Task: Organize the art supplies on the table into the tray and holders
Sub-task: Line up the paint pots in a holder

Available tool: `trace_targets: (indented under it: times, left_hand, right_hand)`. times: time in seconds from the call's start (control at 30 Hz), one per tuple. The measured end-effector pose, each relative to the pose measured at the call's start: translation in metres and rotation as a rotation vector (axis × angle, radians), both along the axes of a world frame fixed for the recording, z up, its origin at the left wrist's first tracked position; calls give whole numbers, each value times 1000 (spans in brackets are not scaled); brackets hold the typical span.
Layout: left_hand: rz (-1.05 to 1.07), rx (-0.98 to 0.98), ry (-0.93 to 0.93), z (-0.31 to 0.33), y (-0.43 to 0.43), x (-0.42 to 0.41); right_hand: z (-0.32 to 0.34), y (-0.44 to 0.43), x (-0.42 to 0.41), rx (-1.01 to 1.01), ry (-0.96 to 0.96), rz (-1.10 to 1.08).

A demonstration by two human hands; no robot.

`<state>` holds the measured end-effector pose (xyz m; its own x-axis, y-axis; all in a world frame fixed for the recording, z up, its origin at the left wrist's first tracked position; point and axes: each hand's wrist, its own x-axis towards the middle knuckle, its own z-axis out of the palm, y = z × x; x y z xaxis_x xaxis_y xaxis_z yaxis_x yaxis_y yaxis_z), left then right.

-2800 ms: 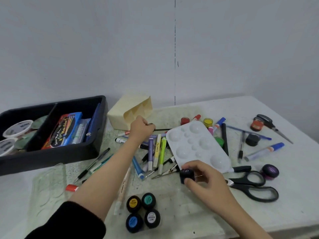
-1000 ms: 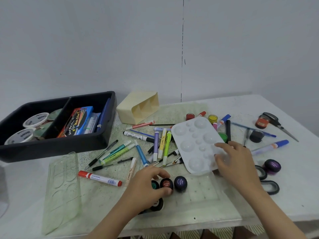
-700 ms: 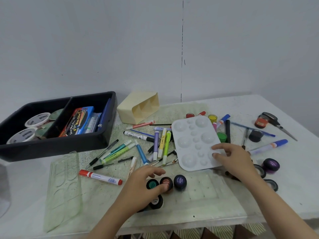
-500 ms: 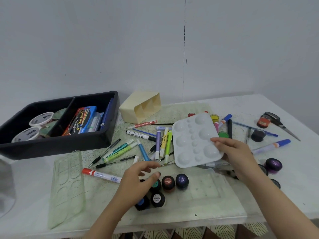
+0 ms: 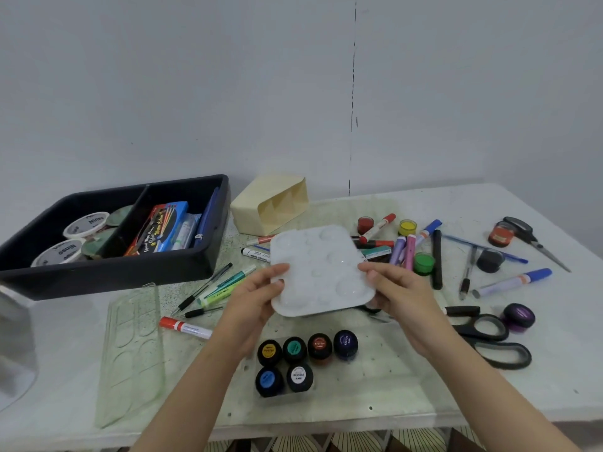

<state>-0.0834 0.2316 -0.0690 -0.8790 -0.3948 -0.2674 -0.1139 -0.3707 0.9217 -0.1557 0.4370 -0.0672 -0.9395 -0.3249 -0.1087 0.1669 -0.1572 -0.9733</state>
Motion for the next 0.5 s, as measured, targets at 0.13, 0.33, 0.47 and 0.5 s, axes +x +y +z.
trace_targets:
  times: [0.13, 0.33, 0.47, 0.5]
  left_hand:
    - [73, -204, -88, -1, -19, 3]
    - [169, -775, -247, -11, -39, -6]
    - [201, -1340, -216, -18, -26, -19]
    - [202, -1410, -173, -16, -20, -24]
  right_hand:
    - [-8, 13, -10, 373, 231, -30]
    - [-27, 49, -51, 921, 674, -177]
    - [-29, 63, -75, 1203, 704, -203]
    - [-27, 63, -78, 1244, 697, -193]
